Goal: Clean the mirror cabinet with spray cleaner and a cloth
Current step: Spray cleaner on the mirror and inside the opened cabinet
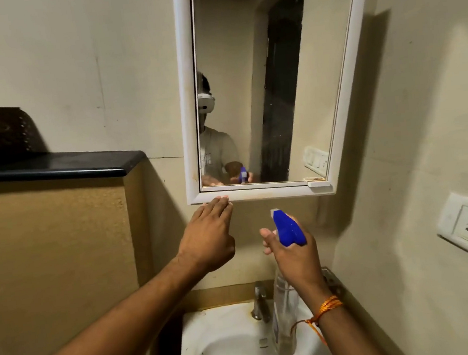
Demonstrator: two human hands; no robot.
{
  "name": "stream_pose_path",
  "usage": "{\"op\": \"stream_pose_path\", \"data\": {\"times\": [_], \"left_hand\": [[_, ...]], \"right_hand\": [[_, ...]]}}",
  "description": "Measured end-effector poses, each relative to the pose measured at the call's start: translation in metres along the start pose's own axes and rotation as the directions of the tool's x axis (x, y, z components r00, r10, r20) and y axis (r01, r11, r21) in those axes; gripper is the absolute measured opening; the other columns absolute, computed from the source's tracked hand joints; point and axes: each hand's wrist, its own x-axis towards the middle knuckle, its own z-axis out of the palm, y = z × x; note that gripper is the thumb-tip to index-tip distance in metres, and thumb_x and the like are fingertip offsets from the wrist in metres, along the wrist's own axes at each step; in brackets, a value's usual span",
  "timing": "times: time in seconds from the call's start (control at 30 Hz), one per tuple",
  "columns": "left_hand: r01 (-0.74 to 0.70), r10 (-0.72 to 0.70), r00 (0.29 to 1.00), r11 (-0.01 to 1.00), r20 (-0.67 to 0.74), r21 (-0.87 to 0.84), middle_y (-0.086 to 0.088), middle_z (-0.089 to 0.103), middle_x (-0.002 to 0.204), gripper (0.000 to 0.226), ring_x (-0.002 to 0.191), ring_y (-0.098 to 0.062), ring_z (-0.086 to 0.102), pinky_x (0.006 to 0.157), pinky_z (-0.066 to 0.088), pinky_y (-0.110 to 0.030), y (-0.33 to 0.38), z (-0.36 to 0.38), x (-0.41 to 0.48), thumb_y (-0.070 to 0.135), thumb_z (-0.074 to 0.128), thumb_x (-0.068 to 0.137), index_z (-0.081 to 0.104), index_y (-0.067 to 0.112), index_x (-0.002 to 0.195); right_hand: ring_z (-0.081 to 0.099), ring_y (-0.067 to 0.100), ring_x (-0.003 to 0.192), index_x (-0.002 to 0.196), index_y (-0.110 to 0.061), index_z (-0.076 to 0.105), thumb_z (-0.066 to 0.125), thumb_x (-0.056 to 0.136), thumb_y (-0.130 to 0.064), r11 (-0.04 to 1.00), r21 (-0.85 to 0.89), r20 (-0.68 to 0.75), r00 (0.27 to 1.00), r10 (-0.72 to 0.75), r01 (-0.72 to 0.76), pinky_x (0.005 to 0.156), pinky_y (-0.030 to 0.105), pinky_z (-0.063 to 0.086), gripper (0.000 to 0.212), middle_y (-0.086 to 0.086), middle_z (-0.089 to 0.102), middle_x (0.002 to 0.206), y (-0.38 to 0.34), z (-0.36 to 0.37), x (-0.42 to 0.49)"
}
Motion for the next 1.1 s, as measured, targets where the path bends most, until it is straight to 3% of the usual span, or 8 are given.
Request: {"op": "stream_pose_path", "data": {"times": [0.1,0.23,0.3,0.43,0.63,0.77,1.0,1.1], "left_hand": [[0.030,-0.030,0.999,0.999,-0.018,-0.016,0.000,0.009,0.163,0.075,0.150,-0.017,0.004,0.123,0.006,-0.037,-0.005,-0.005,-0.006,0.025,0.052,0.089,0.016,0.021,0.154],[0.081,-0.082,0.993,0.997,-0.087,-0.007,0.001,0.014,0.162,0.072,0.149,-0.016,0.008,0.117,0.000,-0.032,-0.015,-0.010,-0.016,0.027,0.053,0.090,0.020,0.021,0.153],[0.118,-0.119,0.986,0.993,-0.114,-0.020,0.001,0.019,0.161,0.069,0.149,-0.016,0.013,0.118,0.004,-0.032,-0.020,-0.012,-0.019,0.029,0.053,0.090,0.024,0.021,0.152],[0.188,-0.189,0.971,0.982,-0.145,-0.021,0.000,0.024,0.159,0.069,0.147,-0.016,0.020,0.118,0.014,-0.032,-0.034,-0.020,-0.025,0.027,0.056,0.089,0.027,0.020,0.151],[0.247,-0.249,0.957,0.969,-0.152,-0.030,-0.003,0.024,0.159,0.070,0.146,-0.016,0.023,0.117,0.020,-0.031,-0.049,-0.028,-0.035,0.024,0.058,0.088,0.029,0.015,0.150],[0.268,-0.269,0.952,0.963,-0.144,-0.027,-0.003,0.024,0.159,0.071,0.145,-0.016,0.023,0.117,0.024,-0.032,-0.055,-0.031,-0.040,0.028,0.060,0.087,0.029,0.015,0.150],[0.221,-0.224,0.953,0.975,-0.202,-0.037,-0.002,0.019,0.160,0.069,0.146,-0.015,0.020,0.117,0.019,-0.030,-0.059,-0.045,-0.036,0.025,0.056,0.090,0.025,0.016,0.151],[0.200,-0.206,0.952,0.979,-0.226,-0.051,-0.002,0.019,0.161,0.068,0.147,-0.015,0.020,0.117,0.019,-0.030,-0.057,-0.050,-0.029,0.021,0.054,0.090,0.025,0.017,0.152]], "right_hand": [[0.063,0.012,0.087,0.130,-0.036,0.045,0.074,0.083,-0.030,0.998,-0.029,0.097,0.994,-0.050,0.053,0.065,0.011,0.051,0.055,-0.005,0.064,0.095,-0.007,0.013,-0.003],[0.062,0.018,0.083,0.120,-0.035,0.050,0.075,0.082,-0.029,0.999,0.025,0.114,0.993,-0.041,0.038,0.061,0.018,0.054,0.046,0.004,0.060,0.099,-0.010,0.033,-0.009],[0.061,0.017,0.080,0.115,-0.035,0.050,0.075,0.082,-0.028,0.998,0.045,0.130,0.990,-0.046,0.041,0.061,0.018,0.054,0.042,0.005,0.060,0.097,-0.014,0.040,-0.011],[0.064,0.013,0.090,0.130,-0.034,0.046,0.074,0.084,-0.026,0.997,0.033,0.244,0.967,-0.079,0.073,0.068,0.009,0.050,0.054,0.001,0.065,0.099,-0.019,0.056,-0.011],[0.058,0.013,0.076,0.122,-0.028,0.054,0.075,0.082,-0.036,0.986,-0.047,0.266,0.953,-0.144,0.162,0.065,0.014,0.052,0.046,0.007,0.060,0.097,-0.028,0.083,-0.015],[0.065,0.004,0.090,0.141,-0.042,0.033,0.075,0.083,-0.031,0.991,-0.002,0.353,0.927,-0.124,0.134,0.075,0.006,0.049,0.073,0.000,0.066,0.102,-0.038,0.090,-0.013],[0.063,0.011,0.083,0.126,-0.039,0.048,0.077,0.080,-0.032,0.970,0.016,0.216,0.946,-0.241,0.243,0.072,0.009,0.050,0.055,-0.001,0.066,0.100,-0.069,0.088,-0.005],[0.061,-0.010,0.089,0.134,-0.039,0.040,0.075,0.083,-0.026,0.969,0.054,0.281,0.927,-0.246,0.241,0.073,0.002,0.046,0.064,-0.012,0.064,0.098,-0.087,0.082,-0.001]]}}
